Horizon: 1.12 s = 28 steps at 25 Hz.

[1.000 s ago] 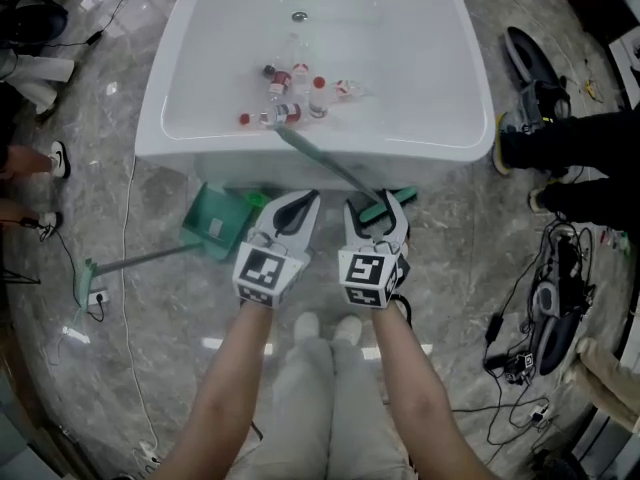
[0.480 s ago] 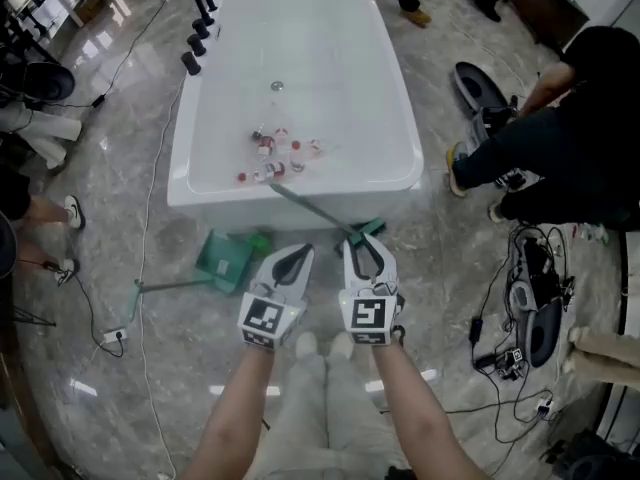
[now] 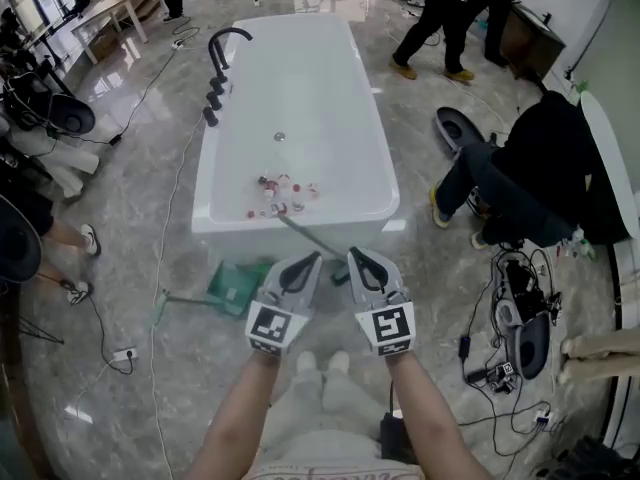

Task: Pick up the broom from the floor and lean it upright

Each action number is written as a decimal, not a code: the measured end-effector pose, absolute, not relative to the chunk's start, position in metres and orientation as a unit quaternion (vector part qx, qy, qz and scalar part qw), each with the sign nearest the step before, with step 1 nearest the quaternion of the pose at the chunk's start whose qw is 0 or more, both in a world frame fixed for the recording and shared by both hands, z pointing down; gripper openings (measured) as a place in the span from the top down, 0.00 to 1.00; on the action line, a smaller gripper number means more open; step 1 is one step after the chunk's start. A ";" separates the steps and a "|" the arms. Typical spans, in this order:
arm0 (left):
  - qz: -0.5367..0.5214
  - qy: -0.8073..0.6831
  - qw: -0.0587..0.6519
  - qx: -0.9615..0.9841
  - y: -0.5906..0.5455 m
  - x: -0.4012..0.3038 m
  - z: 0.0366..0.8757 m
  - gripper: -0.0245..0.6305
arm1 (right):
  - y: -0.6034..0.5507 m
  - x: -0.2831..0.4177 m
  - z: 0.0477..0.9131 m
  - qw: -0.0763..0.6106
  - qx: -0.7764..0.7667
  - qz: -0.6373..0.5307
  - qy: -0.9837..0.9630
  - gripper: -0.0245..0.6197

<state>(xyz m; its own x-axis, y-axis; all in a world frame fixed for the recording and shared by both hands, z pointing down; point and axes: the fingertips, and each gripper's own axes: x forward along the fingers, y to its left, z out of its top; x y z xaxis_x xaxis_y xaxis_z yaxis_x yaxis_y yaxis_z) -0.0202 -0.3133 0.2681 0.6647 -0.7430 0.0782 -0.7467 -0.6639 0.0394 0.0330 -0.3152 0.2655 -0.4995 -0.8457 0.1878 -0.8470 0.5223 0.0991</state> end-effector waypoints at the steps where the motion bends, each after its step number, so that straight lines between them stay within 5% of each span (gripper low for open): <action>1: 0.021 -0.403 0.031 0.914 -0.312 -0.018 0.257 0.96 | -0.313 0.032 0.257 0.101 0.481 0.007 -0.871 0.96; 28: -0.006 -0.353 -0.040 0.935 -0.305 0.000 0.193 0.96 | -0.297 0.018 0.208 0.076 0.446 -0.010 -0.892 0.96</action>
<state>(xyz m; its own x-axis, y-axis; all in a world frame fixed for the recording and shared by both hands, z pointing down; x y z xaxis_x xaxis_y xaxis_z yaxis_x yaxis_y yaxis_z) -0.0004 -0.3053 0.1927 0.7500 -0.6602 -0.0400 -0.6612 -0.7470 -0.0695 0.0176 -0.2971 0.2084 -0.5900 -0.7974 0.1264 -0.7943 0.6014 0.0865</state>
